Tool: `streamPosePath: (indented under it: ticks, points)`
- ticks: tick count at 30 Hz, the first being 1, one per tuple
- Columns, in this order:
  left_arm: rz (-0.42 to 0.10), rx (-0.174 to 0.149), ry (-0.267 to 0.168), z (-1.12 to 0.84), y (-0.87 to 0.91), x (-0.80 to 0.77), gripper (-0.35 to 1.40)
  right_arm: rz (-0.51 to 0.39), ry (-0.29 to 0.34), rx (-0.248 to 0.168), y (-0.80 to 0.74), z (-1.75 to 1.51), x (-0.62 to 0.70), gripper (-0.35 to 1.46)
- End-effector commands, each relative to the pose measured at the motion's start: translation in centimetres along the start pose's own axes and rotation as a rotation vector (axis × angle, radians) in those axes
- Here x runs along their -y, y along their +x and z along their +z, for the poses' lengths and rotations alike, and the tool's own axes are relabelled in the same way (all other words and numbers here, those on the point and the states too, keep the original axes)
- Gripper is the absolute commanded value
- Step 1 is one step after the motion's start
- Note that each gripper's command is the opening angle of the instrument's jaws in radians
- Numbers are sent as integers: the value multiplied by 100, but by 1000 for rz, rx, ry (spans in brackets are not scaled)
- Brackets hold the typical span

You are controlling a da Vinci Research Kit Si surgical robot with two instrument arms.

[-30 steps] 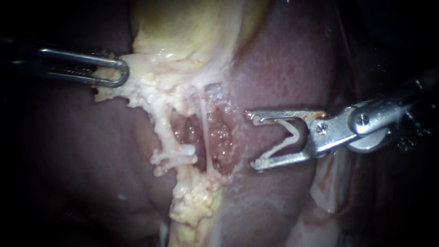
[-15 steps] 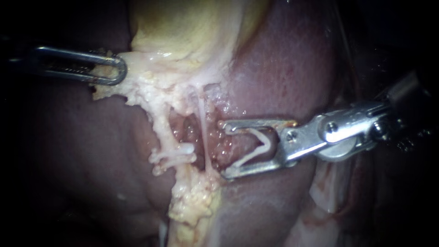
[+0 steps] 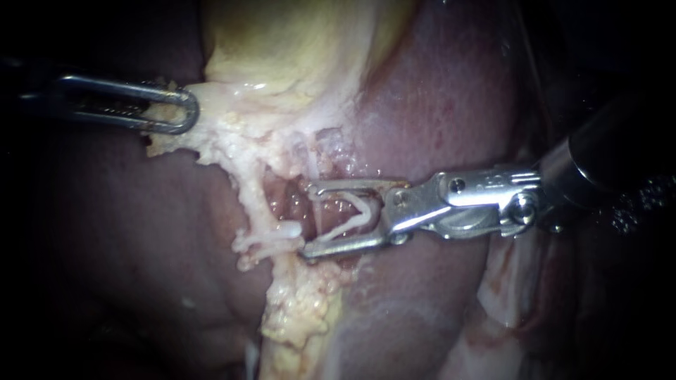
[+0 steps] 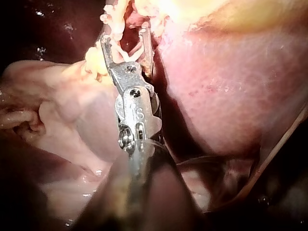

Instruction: Clipping third clip left tube

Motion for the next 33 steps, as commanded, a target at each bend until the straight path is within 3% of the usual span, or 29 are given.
streamPosePath:
  ticks: [1, 10, 21, 29, 33]
  points:
    - [0, -1, 1, 1, 0, 0, -35, 5, 3, -4, -1, 0, -2, 49]
    - [1, -1, 1, 1, -1, 1, -35, 40, 36, -50, -5, 3, -13, 49]
    - [1, -2, 2, 3, -3, 1, -35, 63, 159, -124, 1, 25, -15, 48]
    - [2, -2, 3, 4, -3, 2, -35, 78, 194, -178, 8, 47, -22, 47]
    - [3, -5, 6, 5, -4, 3, -35, 84, 193, -182, 12, 61, -26, 47]
